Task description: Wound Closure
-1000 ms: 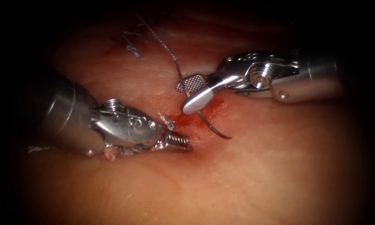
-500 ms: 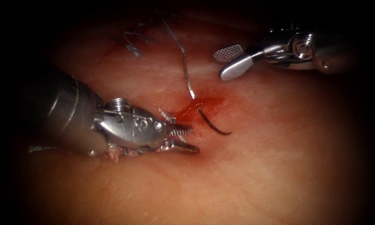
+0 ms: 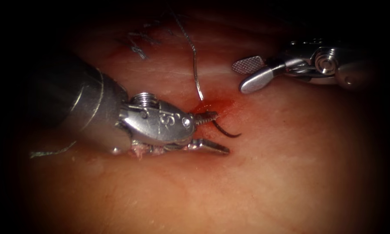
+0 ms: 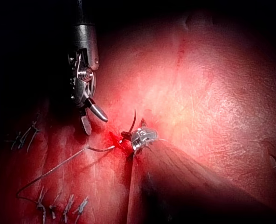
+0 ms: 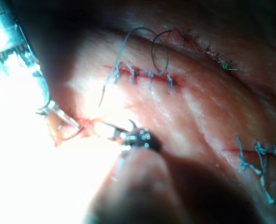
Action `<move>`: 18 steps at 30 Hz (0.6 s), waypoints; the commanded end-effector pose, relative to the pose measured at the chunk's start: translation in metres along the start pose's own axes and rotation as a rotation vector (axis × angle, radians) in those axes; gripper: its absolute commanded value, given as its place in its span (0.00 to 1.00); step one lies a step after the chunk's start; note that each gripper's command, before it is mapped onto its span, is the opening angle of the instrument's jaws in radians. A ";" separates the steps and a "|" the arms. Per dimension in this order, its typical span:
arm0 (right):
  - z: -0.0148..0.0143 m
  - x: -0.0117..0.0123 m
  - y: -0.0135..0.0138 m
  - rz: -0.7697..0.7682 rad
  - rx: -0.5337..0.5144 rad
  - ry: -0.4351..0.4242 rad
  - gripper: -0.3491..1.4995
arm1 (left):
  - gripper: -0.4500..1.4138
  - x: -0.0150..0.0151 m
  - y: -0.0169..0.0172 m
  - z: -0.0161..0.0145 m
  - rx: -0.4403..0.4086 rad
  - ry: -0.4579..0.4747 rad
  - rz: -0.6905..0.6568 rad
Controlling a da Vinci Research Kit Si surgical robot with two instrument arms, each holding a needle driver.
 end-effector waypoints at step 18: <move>0.0013 -0.0009 0.0002 -0.007 -0.006 0.002 0.90 | 0.00 -0.0007 -0.0003 0.0020 -0.004 -0.001 0.002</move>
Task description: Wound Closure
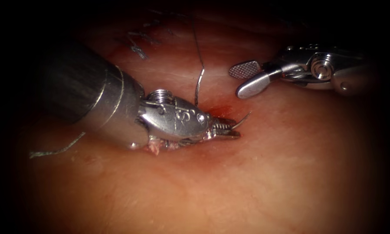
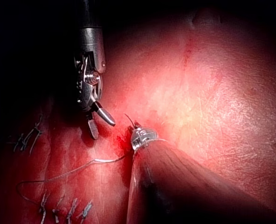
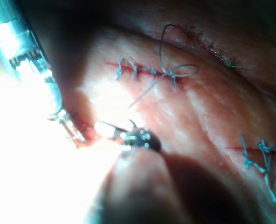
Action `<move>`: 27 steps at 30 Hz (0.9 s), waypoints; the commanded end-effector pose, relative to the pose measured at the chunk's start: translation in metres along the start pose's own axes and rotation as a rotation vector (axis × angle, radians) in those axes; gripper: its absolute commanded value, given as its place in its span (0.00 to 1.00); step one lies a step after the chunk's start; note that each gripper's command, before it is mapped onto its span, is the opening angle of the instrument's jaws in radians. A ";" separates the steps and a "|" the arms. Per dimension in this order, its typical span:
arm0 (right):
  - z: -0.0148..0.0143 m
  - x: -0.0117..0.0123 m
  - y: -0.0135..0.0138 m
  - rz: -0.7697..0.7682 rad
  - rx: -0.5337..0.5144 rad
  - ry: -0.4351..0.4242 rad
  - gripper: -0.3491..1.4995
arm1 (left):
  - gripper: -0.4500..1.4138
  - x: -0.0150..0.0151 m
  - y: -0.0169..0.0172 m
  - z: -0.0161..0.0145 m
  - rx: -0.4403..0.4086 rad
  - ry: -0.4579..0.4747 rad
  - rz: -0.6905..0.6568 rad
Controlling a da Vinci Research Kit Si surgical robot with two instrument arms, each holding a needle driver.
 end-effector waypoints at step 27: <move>-0.0002 -0.0010 -0.0012 -0.004 0.016 -0.007 0.90 | 0.00 0.0052 0.0068 -0.0069 -0.288 0.096 -0.359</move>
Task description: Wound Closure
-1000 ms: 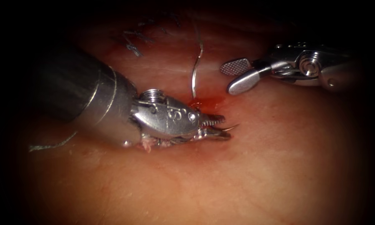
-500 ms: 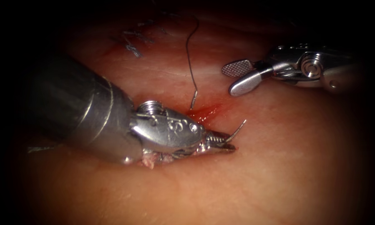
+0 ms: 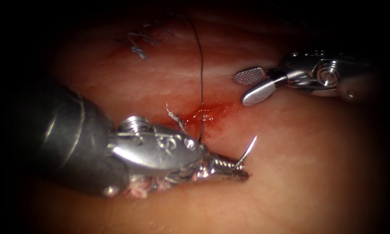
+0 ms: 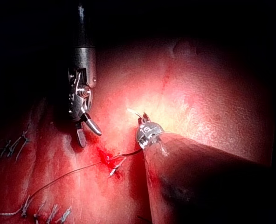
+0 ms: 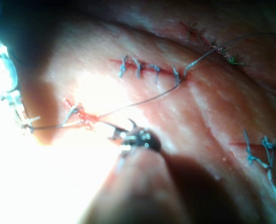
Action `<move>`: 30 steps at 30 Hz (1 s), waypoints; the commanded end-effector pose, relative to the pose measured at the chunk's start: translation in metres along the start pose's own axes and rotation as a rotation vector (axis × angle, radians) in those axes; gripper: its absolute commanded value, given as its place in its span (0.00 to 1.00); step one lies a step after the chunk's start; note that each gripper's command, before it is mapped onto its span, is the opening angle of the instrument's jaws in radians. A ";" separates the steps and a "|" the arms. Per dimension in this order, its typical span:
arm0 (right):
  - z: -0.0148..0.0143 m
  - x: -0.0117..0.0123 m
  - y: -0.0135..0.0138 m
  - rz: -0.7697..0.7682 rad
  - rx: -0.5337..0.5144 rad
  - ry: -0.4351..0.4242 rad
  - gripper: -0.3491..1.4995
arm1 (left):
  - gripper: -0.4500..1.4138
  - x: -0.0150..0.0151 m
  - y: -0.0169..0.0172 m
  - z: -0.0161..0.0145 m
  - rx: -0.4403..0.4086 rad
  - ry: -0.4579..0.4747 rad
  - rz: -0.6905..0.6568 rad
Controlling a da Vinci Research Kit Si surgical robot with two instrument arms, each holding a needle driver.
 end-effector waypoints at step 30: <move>0.0002 -0.0005 -0.0021 0.096 0.051 0.054 0.84 | 0.00 0.0094 -0.0093 -0.0059 0.205 0.118 0.603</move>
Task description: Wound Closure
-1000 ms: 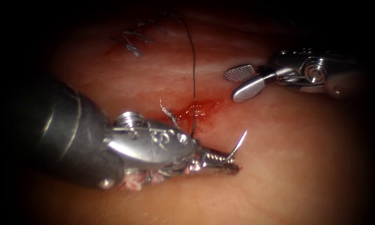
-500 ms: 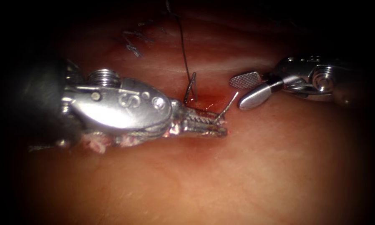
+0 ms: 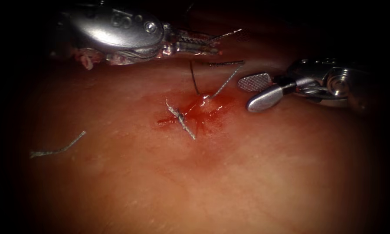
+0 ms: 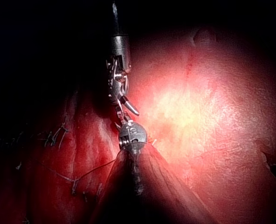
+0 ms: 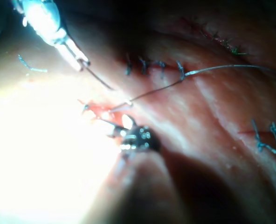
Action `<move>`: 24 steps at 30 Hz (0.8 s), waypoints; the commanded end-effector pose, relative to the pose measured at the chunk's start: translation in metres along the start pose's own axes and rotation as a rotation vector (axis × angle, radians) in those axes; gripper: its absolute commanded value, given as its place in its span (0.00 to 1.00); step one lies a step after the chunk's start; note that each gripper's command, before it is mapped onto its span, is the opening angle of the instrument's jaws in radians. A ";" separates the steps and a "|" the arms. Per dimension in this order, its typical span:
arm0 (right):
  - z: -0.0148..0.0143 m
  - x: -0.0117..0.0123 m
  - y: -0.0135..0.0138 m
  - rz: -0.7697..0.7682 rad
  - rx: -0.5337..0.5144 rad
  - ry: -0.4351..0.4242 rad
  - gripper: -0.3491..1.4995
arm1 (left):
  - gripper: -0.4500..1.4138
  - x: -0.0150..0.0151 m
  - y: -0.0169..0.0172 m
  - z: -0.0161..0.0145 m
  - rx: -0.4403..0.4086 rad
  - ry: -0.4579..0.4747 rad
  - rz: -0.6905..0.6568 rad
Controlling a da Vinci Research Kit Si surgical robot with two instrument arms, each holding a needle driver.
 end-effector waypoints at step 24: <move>0.0011 -0.0004 -0.0019 0.005 0.025 0.006 0.81 | 0.00 0.0011 -0.0045 -0.0009 0.081 0.024 -0.110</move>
